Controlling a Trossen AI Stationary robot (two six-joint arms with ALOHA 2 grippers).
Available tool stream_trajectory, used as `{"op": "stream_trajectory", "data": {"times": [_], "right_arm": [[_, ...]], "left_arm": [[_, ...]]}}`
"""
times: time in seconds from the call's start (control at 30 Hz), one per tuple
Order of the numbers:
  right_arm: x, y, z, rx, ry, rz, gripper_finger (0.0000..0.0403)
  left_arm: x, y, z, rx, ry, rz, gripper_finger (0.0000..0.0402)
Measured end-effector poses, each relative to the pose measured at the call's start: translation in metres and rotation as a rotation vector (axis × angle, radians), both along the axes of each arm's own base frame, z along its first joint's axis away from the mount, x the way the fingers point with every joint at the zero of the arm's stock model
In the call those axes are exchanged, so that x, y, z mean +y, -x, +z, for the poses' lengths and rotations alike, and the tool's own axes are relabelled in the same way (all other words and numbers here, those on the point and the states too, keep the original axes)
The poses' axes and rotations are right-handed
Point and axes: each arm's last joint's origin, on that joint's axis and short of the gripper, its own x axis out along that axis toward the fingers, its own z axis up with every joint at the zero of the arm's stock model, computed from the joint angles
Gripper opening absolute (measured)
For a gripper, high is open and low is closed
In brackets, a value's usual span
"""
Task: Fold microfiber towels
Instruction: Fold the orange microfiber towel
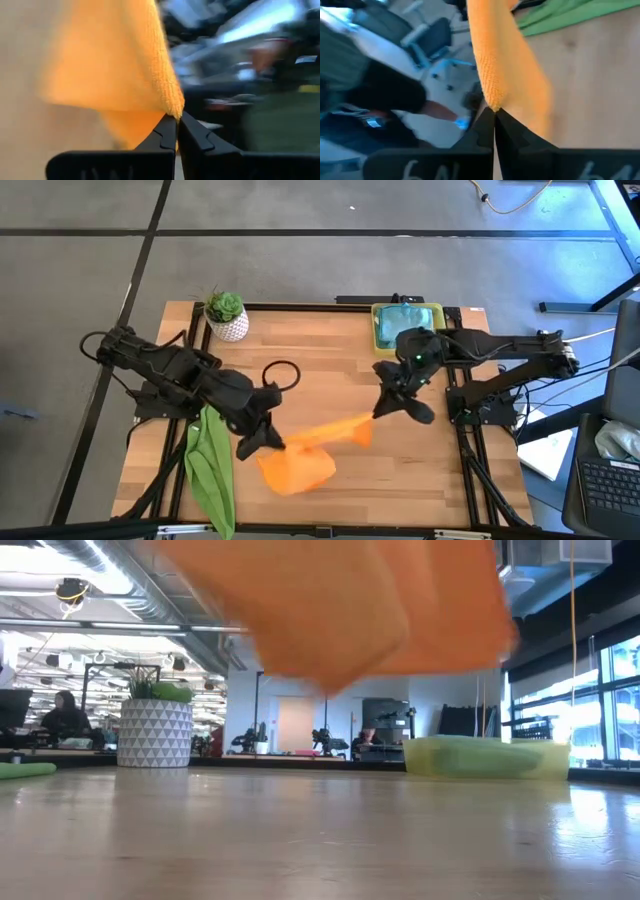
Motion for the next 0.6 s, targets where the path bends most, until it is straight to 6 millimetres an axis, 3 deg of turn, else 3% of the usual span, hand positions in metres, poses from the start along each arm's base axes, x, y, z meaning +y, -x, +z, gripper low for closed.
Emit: {"op": "stream_trajectory", "data": {"times": [0.13, 0.3, 0.47, 0.53, 0.6], "right_arm": [[-0.016, -0.018, -0.032, 0.104, 0.102, -0.105, 0.0004], [-0.045, -0.041, -0.113, 0.356, 0.268, -0.229, 0.0007], [-0.074, -0.039, -0.186, 0.667, 0.294, -0.324, 0.0009], [-0.08, -0.039, -0.201, 0.722, 0.285, -0.348, 0.0008], [-0.085, -0.039, -0.203, 0.732, 0.267, -0.383, 0.0006]], "left_arm": [[0.026, 0.002, -0.022, 0.129, -0.358, 0.12, 0.0], [0.056, 0.004, -0.079, 0.404, -0.778, 0.208, 0.0], [0.079, 0.011, -0.16, 0.663, -0.768, 0.097, 0.0013], [0.082, 0.013, -0.185, 0.699, -0.677, 0.062, 0.0022], [0.087, 0.021, -0.204, 0.77, -0.605, 0.032, 0.0031]]}}
